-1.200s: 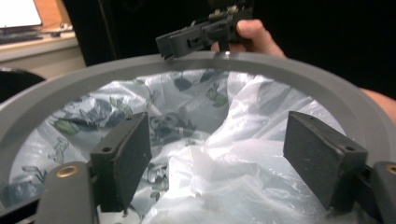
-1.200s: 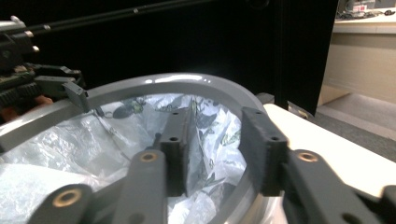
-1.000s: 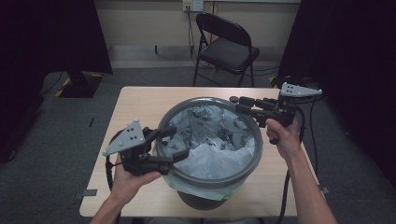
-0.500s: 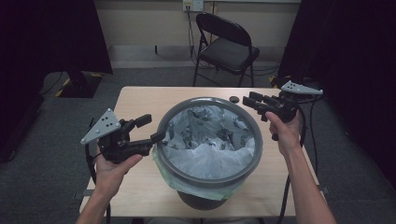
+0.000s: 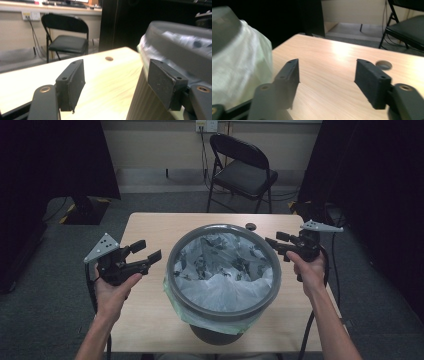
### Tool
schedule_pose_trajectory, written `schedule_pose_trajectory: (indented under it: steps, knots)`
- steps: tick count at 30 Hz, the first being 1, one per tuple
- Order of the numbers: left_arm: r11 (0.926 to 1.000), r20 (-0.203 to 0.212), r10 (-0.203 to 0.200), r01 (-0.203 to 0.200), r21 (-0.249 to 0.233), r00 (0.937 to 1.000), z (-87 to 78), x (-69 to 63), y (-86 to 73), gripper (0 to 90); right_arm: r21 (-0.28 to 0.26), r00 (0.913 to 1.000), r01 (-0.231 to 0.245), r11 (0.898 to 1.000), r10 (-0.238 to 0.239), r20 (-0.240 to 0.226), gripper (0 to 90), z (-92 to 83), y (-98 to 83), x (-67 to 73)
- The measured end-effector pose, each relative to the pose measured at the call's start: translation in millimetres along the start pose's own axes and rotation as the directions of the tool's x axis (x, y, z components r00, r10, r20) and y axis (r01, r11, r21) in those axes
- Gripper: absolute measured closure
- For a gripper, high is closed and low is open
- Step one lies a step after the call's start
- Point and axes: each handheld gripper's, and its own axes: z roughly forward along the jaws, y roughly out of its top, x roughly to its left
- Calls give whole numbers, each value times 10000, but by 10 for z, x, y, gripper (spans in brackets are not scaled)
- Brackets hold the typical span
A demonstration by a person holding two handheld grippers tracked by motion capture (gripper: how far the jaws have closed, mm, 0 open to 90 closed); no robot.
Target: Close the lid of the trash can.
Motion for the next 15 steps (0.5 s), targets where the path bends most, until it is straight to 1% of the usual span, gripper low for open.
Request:
schedule_pose_trajectory:
  steps: [1,2,4,5,6,7,8,9,10,12,13,14,15]
  knots:
    - [9998,-147,-11,14,211,9999,28,29,-49,292,83,9997,-125,9999,124,191,302,-11,-41,-24]
    - [9998,-147,-11,14,211,9999,28,29,-49,288,89,9994,-201,9998,198,269,285,-18,-62,-38]
    - [9989,-392,-31,50,472,9992,54,89,-132,283,170,9987,-319,9993,312,399,265,-30,-114,-58]
    - [9985,-447,-87,111,529,9990,66,112,-164,277,236,9983,-350,9991,338,474,249,-37,-144,-65]
    - [9985,-447,-87,111,529,9990,66,112,-164,270,305,9975,-356,9989,337,614,229,-40,-175,-72]
    - [9967,-678,-39,94,810,9977,90,152,-241,267,385,9964,-460,9982,431,735,205,-44,-209,-77]
    - [9951,-709,63,8,989,9975,104,167,-285,253,458,9956,-470,9978,430,828,186,-47,-246,-83]
    - [9934,-719,95,-11,1151,9974,115,182,-333,227,539,9951,-442,9976,391,908,175,-50,-286,-86]
    - [9908,-788,126,-18,1355,9968,125,203,-377,222,646,9944,-437,9970,371,993,164,-50,-328,-87]
    - [9874,-794,-3,128,1579,9968,146,245,-466,206,924,9936,-450,9947,349,1078,158,-39,-412,-89]
    - [9851,-935,-41,201,1707,9956,155,266,-508,192,1043,9931,-492,9933,376,1108,157,-36,-453,-92]
    - [9851,-935,-41,201,1707,9956,155,266,-508,173,1089,9916,-521,9927,385,1235,158,-33,-495,-88]
    - [9793,-1227,-43,291,2005,9924,176,291,-594,157,1164,9917,-461,9921,315,1246,157,-33,-538,-89]
